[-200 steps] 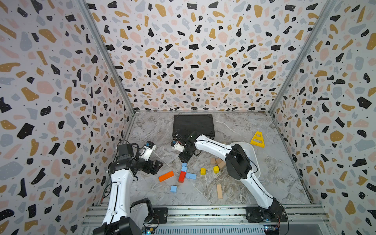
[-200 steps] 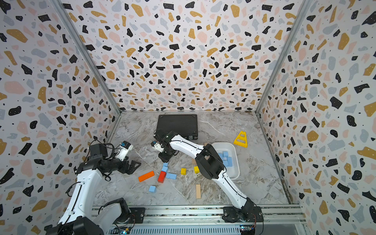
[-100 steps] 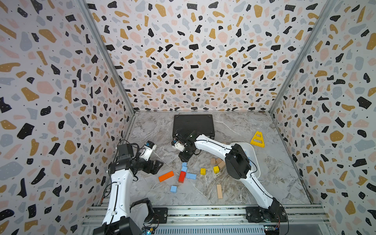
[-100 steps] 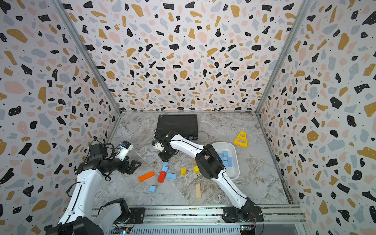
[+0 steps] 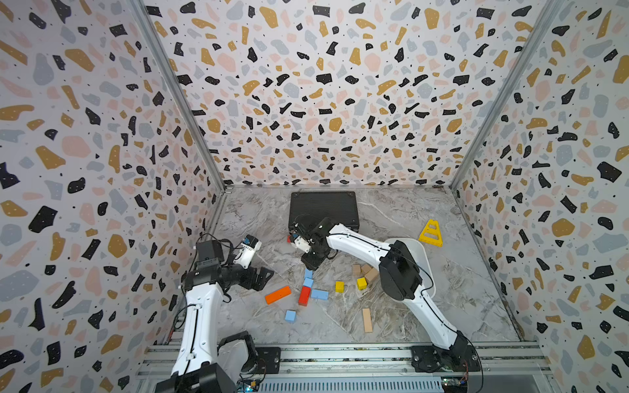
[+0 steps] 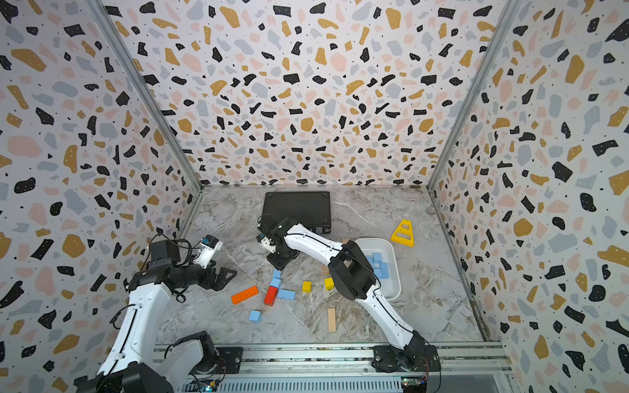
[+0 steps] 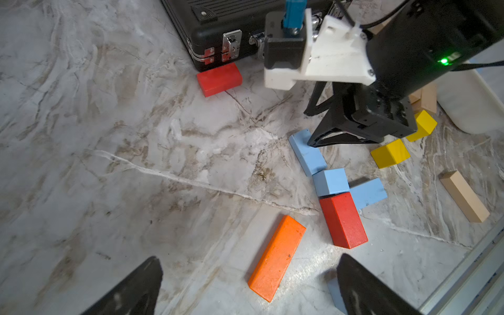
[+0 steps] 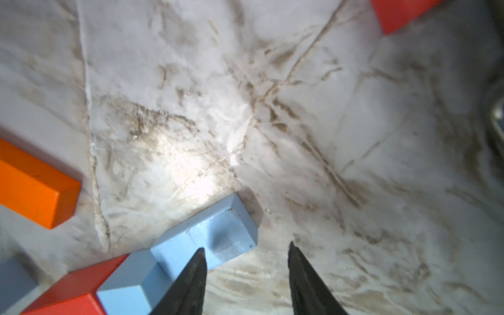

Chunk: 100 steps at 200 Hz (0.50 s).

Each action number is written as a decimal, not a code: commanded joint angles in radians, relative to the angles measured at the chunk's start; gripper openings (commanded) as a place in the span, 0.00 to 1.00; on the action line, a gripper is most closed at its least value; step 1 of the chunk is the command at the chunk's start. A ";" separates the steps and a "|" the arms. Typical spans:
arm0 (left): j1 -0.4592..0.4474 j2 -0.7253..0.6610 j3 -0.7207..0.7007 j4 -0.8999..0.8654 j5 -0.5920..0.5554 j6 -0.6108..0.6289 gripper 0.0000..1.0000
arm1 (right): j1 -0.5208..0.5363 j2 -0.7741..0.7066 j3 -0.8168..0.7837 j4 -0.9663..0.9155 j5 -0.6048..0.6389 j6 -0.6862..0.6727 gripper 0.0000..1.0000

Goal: Pick out the blue building blocks
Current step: Pick up the building block from the center of the board.

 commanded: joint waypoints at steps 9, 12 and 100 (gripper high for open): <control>0.008 0.012 -0.022 0.178 -0.129 -0.180 1.00 | 0.004 -0.173 -0.132 0.172 0.022 0.352 0.52; 0.008 0.017 -0.021 0.184 -0.138 -0.187 1.00 | 0.008 -0.183 -0.153 0.193 0.029 0.381 0.52; 0.007 0.033 -0.029 0.222 -0.085 -0.237 1.00 | 0.086 -0.147 -0.171 0.204 0.317 0.660 0.57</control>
